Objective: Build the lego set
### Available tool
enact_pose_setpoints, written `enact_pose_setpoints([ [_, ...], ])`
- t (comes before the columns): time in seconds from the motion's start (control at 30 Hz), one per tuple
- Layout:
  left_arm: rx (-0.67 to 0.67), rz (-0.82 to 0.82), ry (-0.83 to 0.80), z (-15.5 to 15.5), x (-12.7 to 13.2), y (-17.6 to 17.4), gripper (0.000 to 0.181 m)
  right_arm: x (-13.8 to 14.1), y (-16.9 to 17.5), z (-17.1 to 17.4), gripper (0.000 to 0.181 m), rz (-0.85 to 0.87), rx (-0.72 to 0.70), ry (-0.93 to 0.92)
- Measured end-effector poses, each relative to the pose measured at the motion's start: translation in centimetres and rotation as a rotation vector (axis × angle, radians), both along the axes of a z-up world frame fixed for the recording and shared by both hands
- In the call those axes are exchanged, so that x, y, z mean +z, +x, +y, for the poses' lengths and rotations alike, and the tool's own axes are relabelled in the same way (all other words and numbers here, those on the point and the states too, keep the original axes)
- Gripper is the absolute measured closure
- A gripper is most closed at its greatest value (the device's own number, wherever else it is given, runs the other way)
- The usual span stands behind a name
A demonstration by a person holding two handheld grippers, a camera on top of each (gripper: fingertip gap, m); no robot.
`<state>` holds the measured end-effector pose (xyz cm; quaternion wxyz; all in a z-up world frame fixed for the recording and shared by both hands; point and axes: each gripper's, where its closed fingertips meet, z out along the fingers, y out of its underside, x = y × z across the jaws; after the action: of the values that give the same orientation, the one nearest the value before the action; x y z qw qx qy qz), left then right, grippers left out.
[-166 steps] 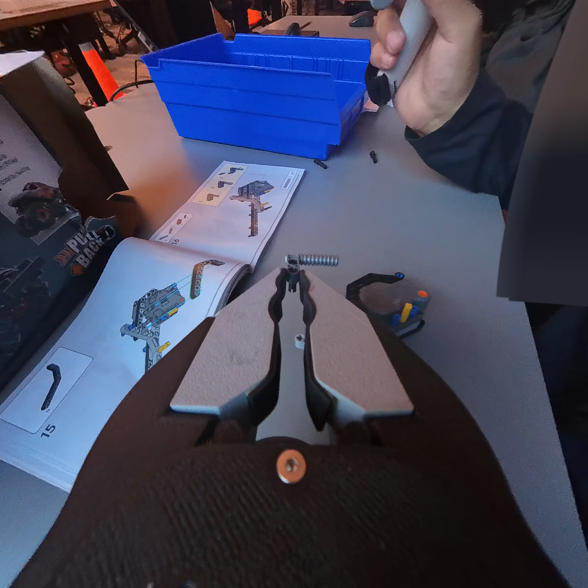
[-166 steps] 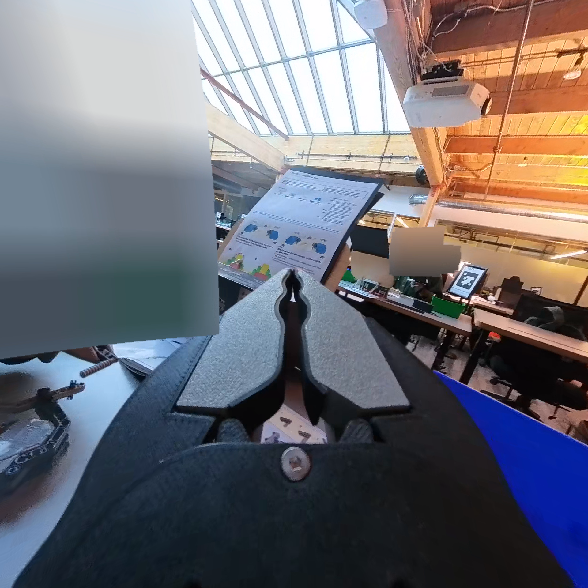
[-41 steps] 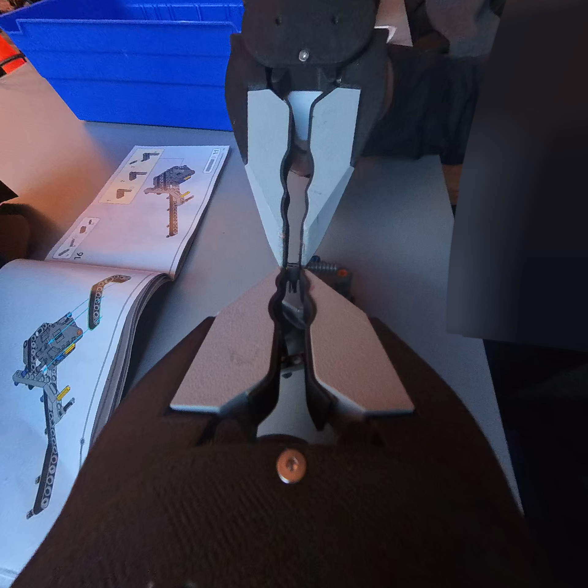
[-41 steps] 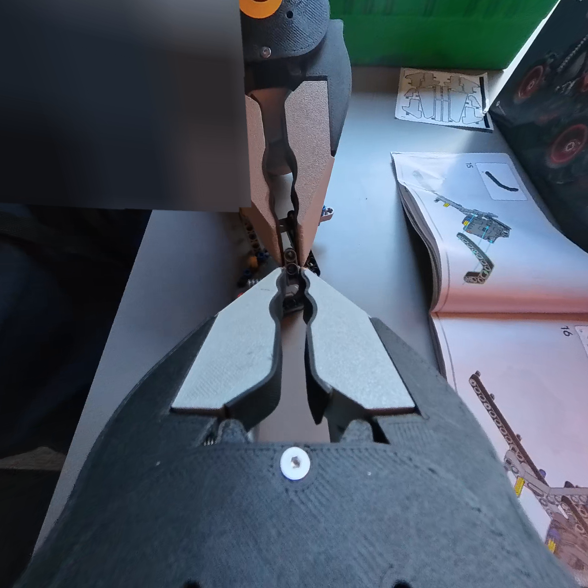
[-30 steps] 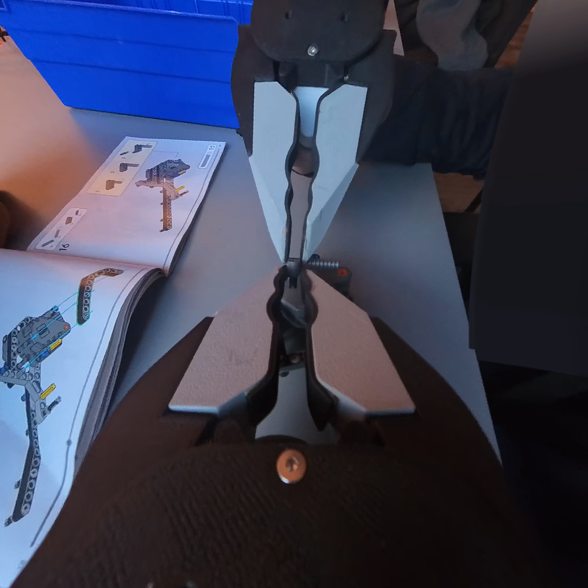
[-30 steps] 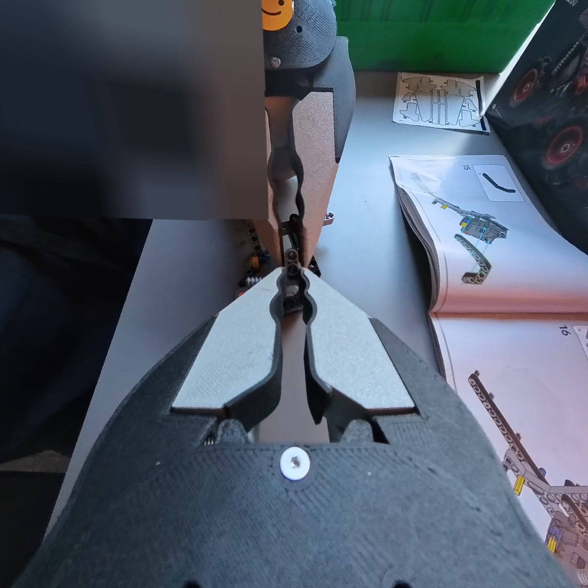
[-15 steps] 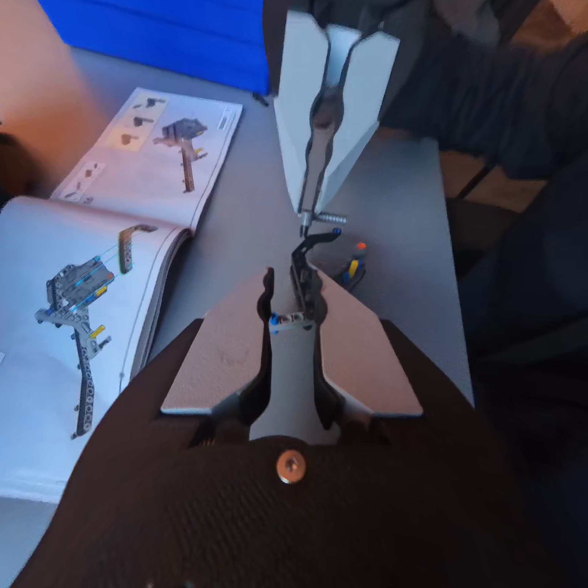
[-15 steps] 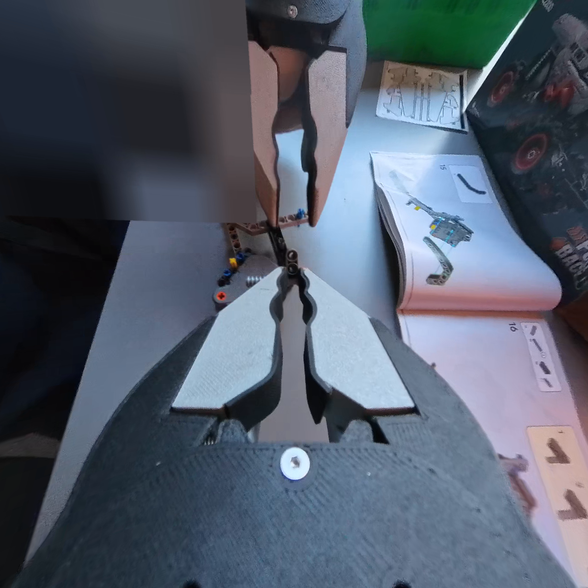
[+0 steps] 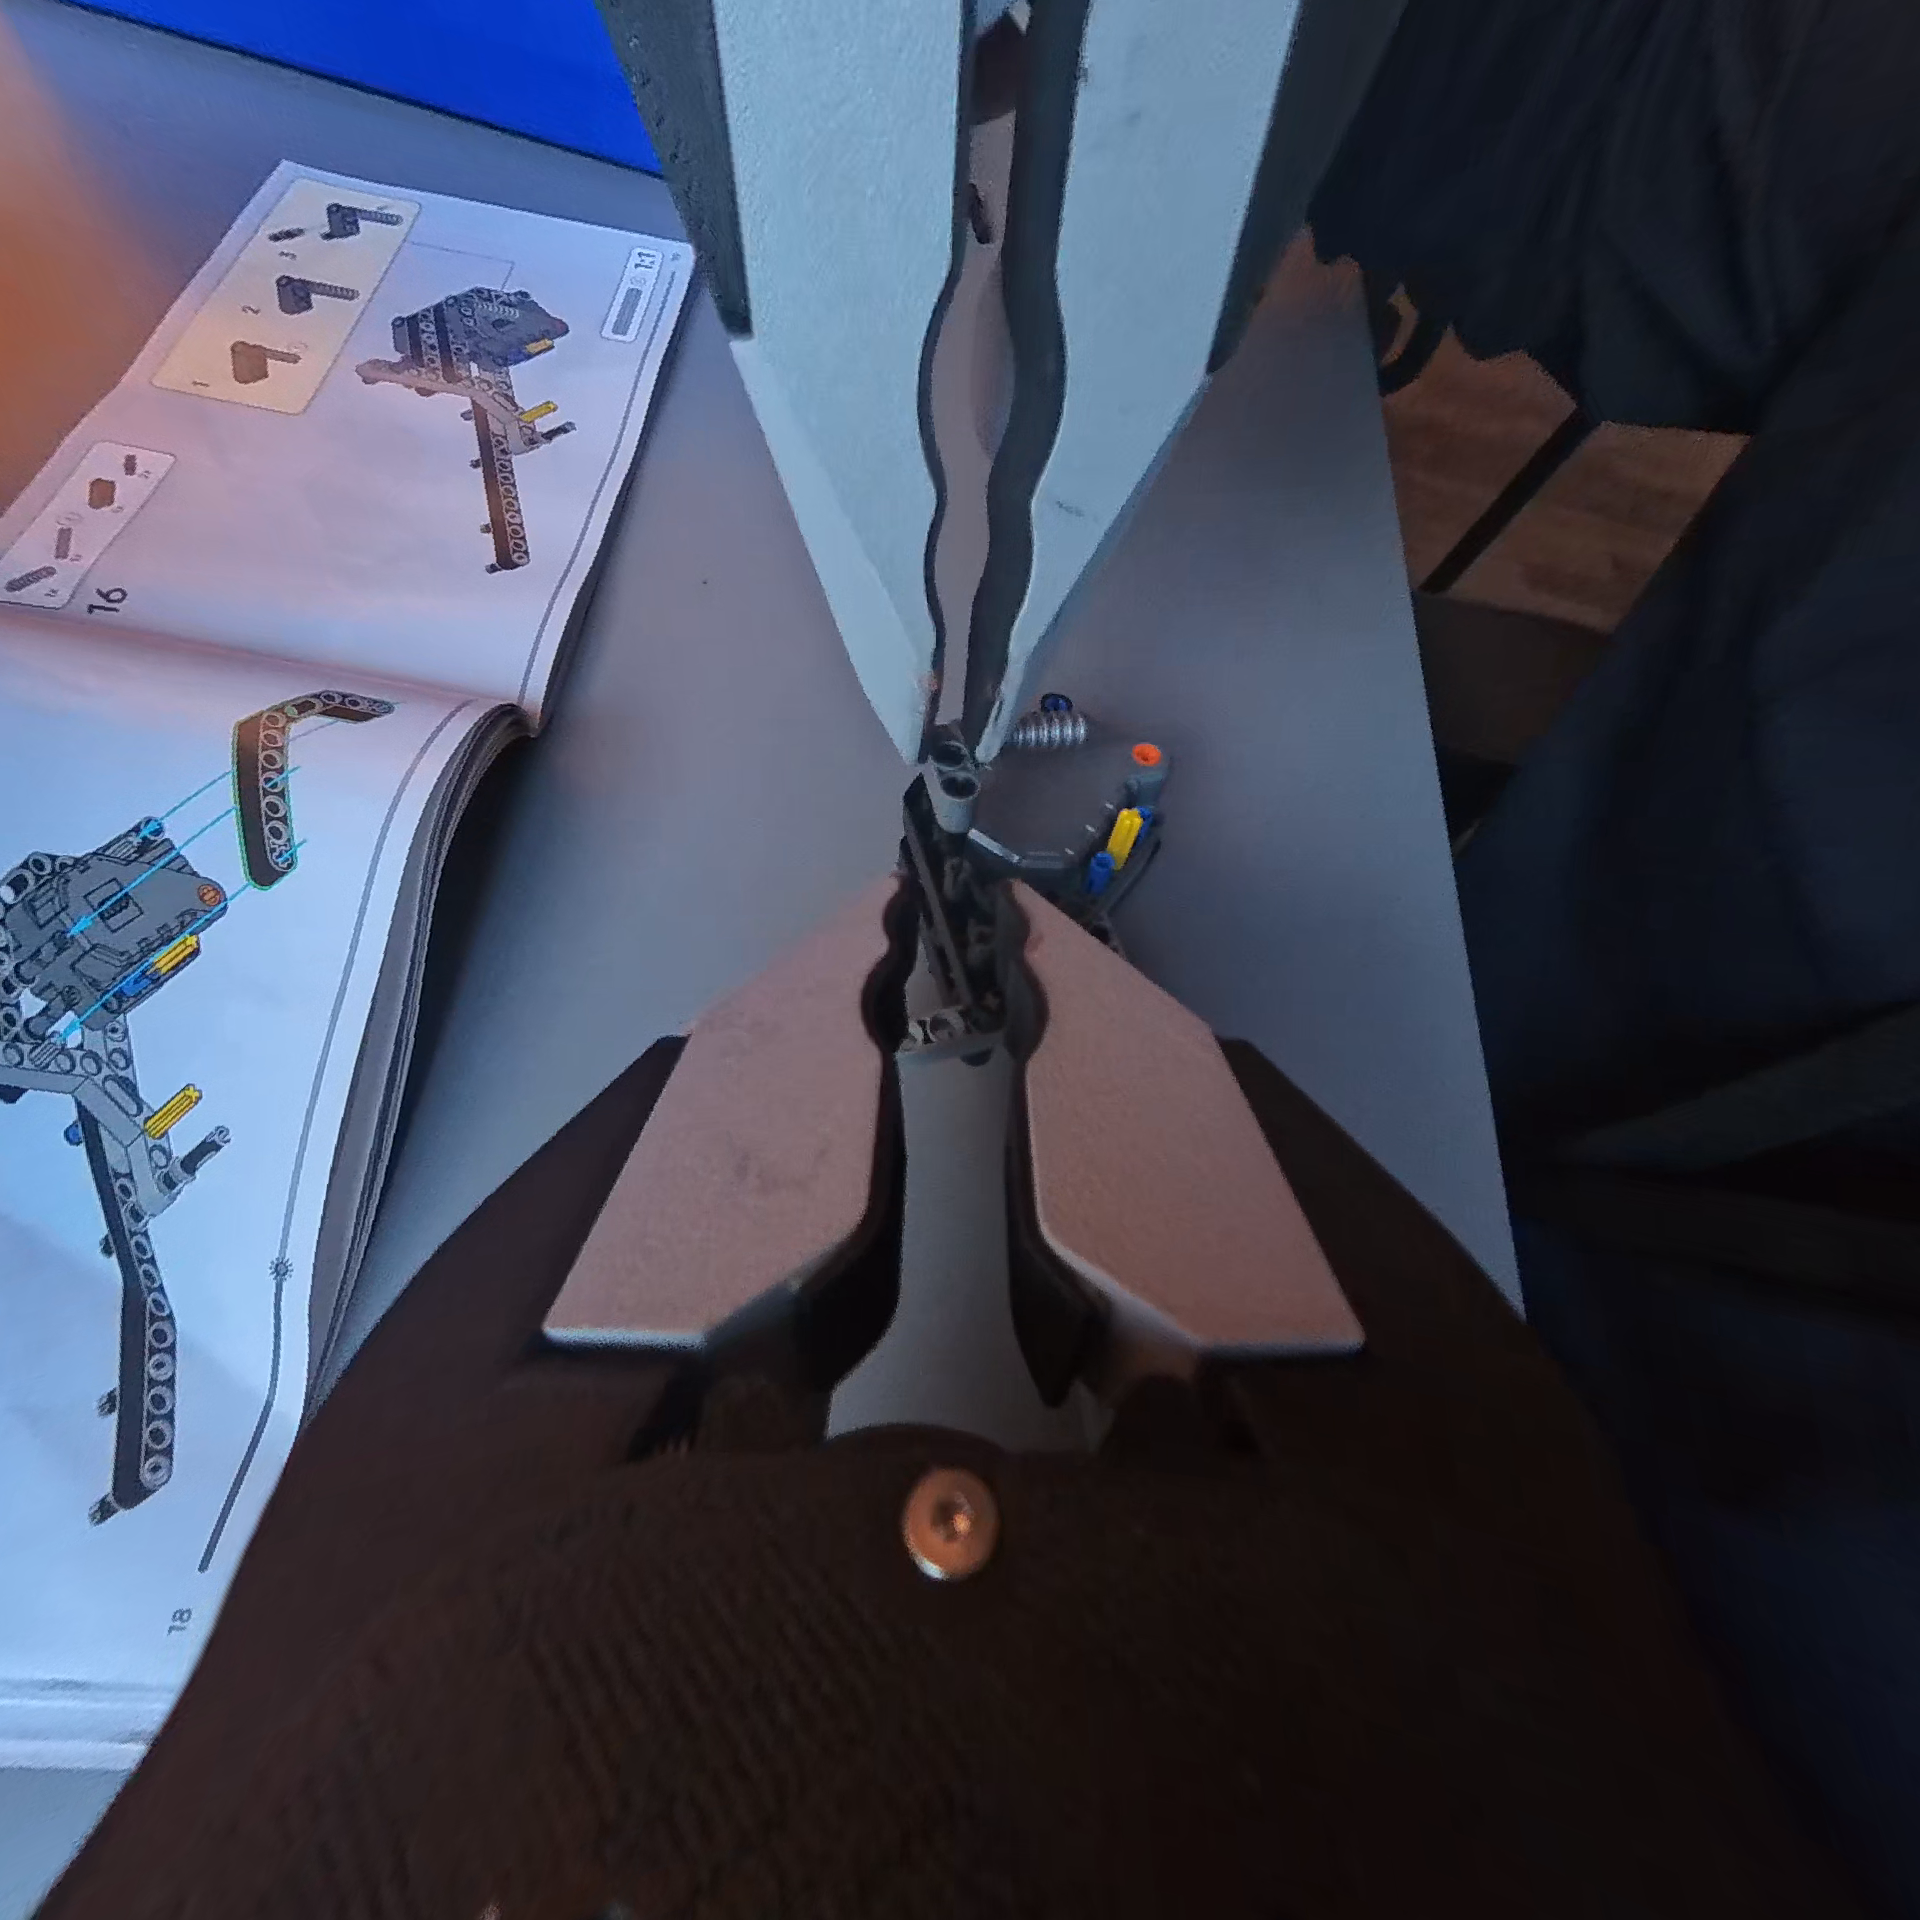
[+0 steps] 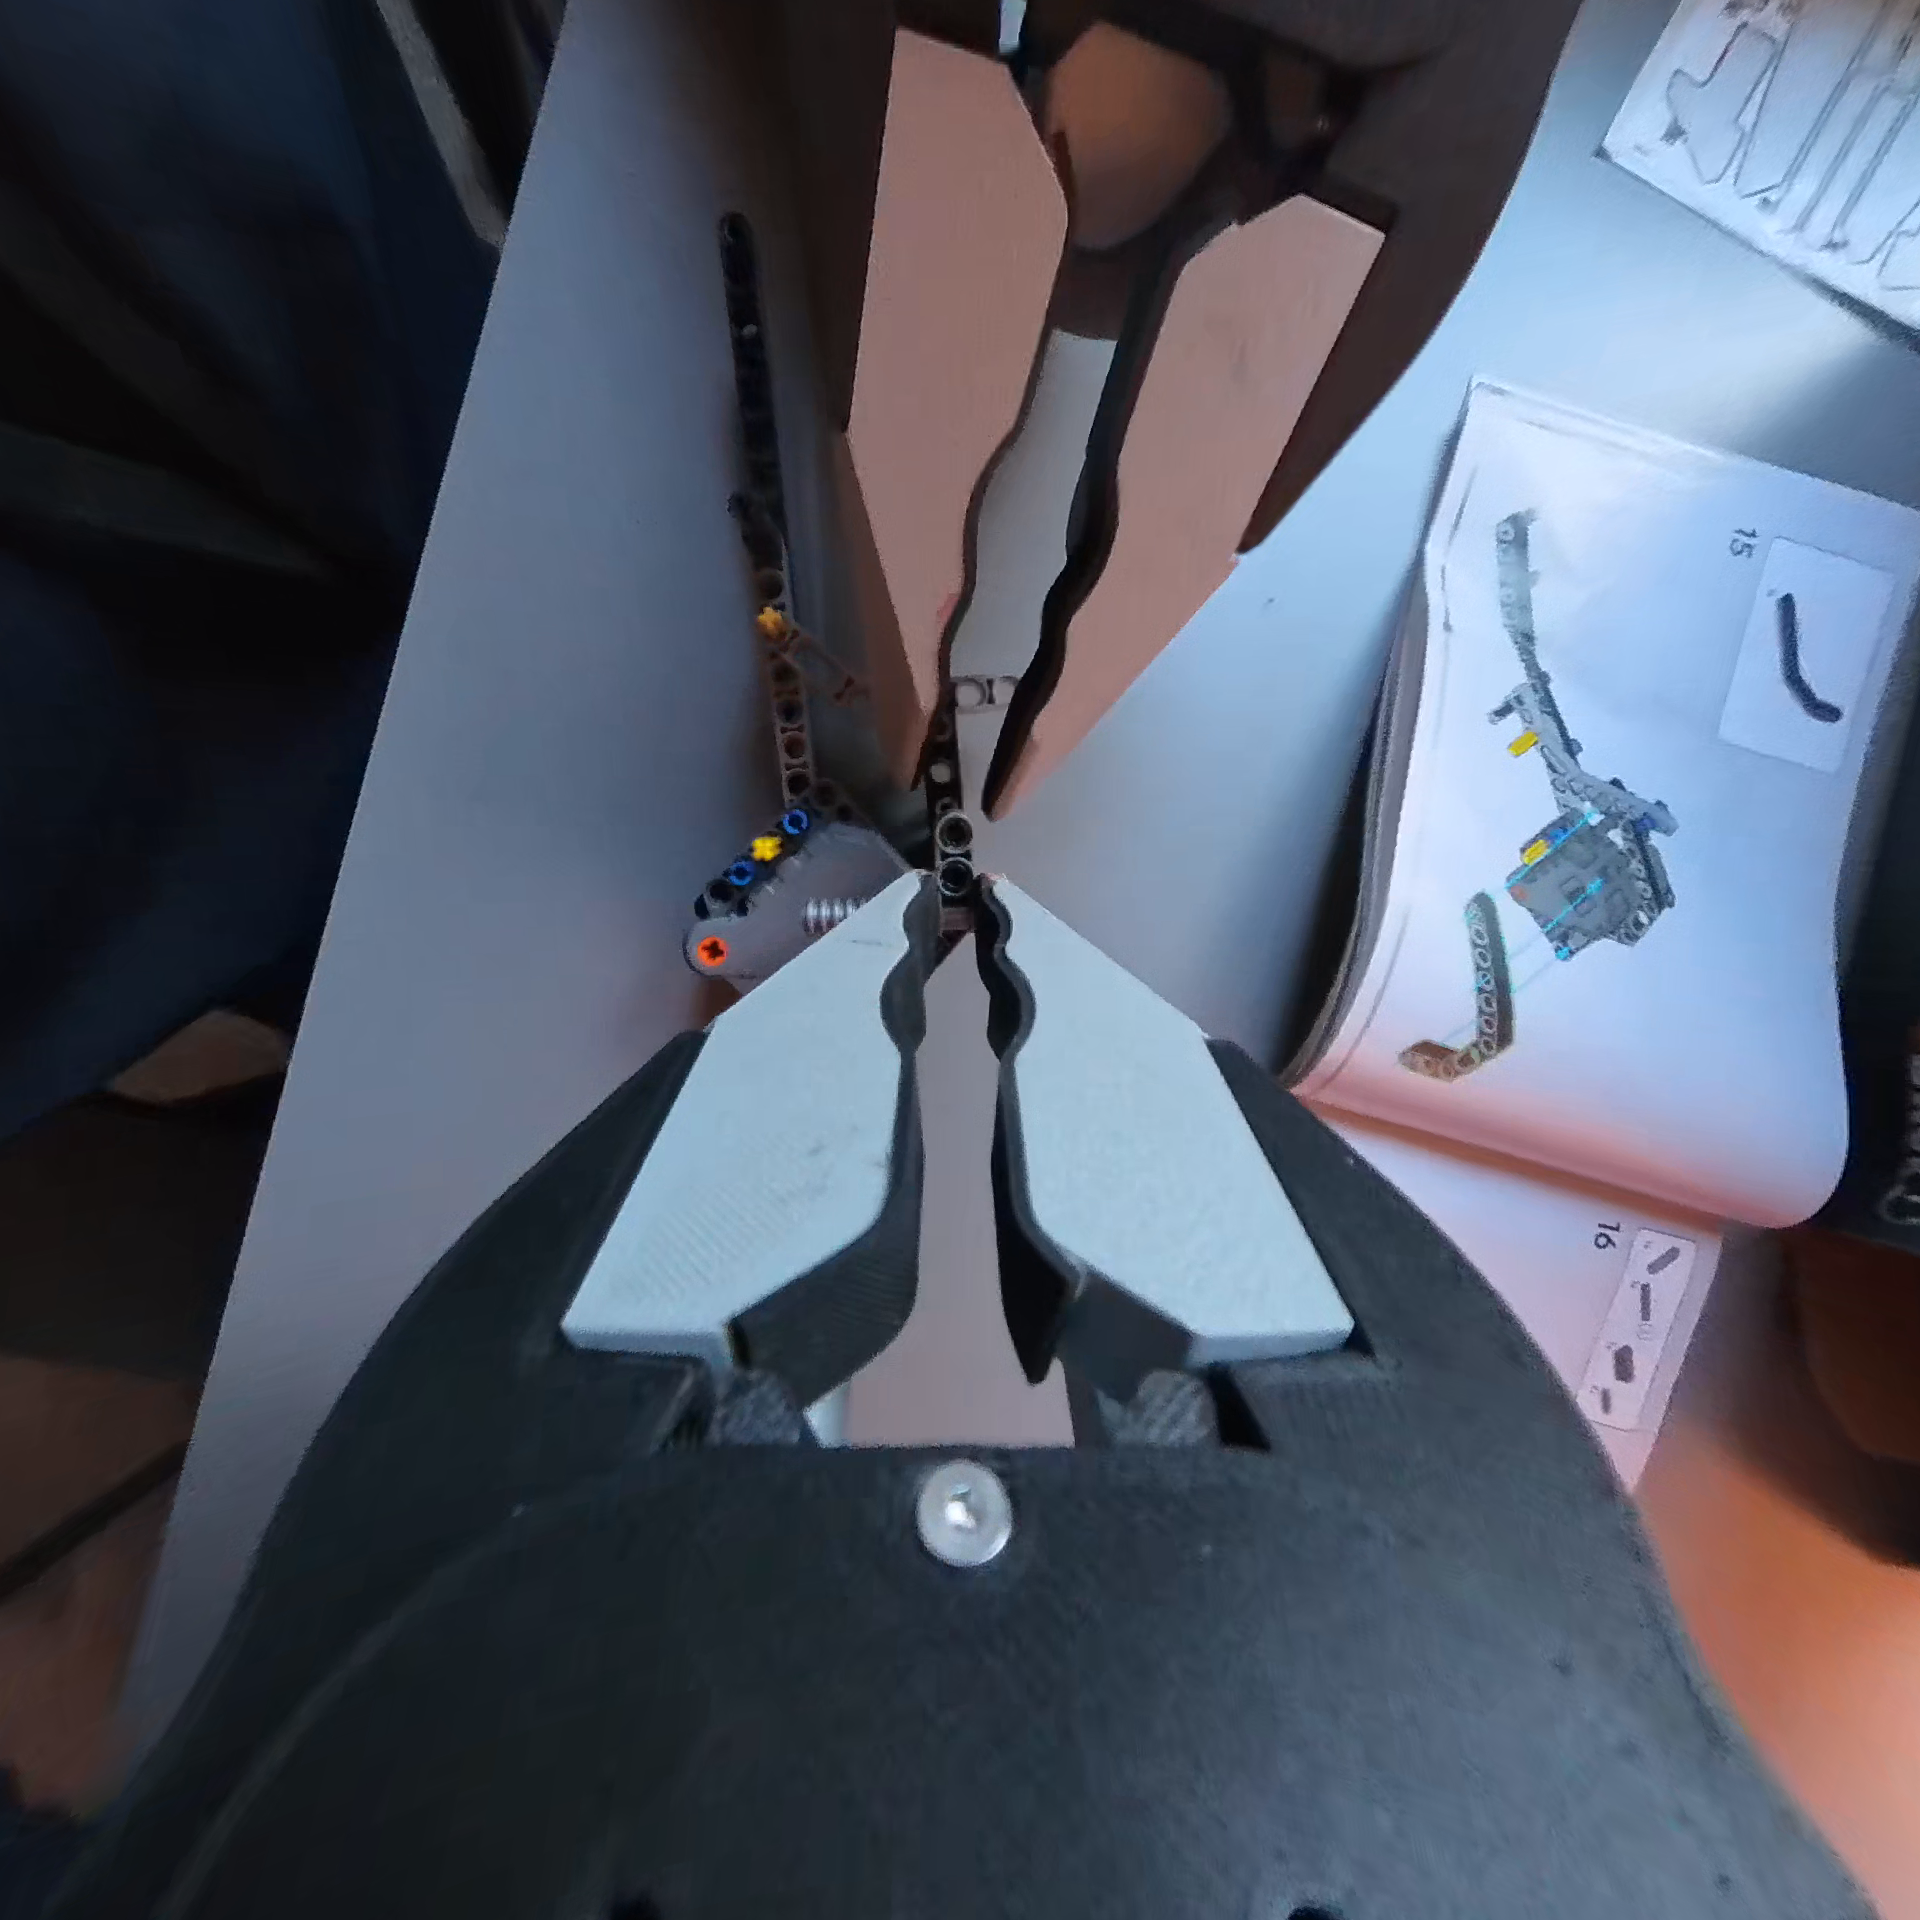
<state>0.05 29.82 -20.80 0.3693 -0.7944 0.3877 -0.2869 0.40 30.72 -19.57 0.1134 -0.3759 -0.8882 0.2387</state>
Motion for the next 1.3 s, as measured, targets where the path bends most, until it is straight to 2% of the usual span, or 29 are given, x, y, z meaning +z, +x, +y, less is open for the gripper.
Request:
enact_pose_setpoints([
  [0.23,-0.012,-0.001,0.005,-0.1,-0.3,0.2,0.174,-1.1,0.2,0.4,0.176,-0.076,0.008,0.039],
  [0.87,-0.011,0.019,0.023,0.1,-0.5,0.3,0.169,-1.3,0.2,-0.4,0.177,-0.151,0.051,0.054],
  [1.03,-0.027,0.024,0.027,-0.2,-0.6,0.6,0.175,-1.3,0.2,-0.5,0.177,-0.141,0.056,0.098],
  [1.17,-0.022,0.036,-0.004,-0.3,-0.7,0.2,0.163,-1.3,0.1,-0.9,0.176,-0.140,0.048,0.078],
  [1.3,-0.048,0.066,-0.015,-1.0,-0.8,0.0,0.164,-1.4,0.0,-1.2,0.176,-0.142,0.050,0.079],
])
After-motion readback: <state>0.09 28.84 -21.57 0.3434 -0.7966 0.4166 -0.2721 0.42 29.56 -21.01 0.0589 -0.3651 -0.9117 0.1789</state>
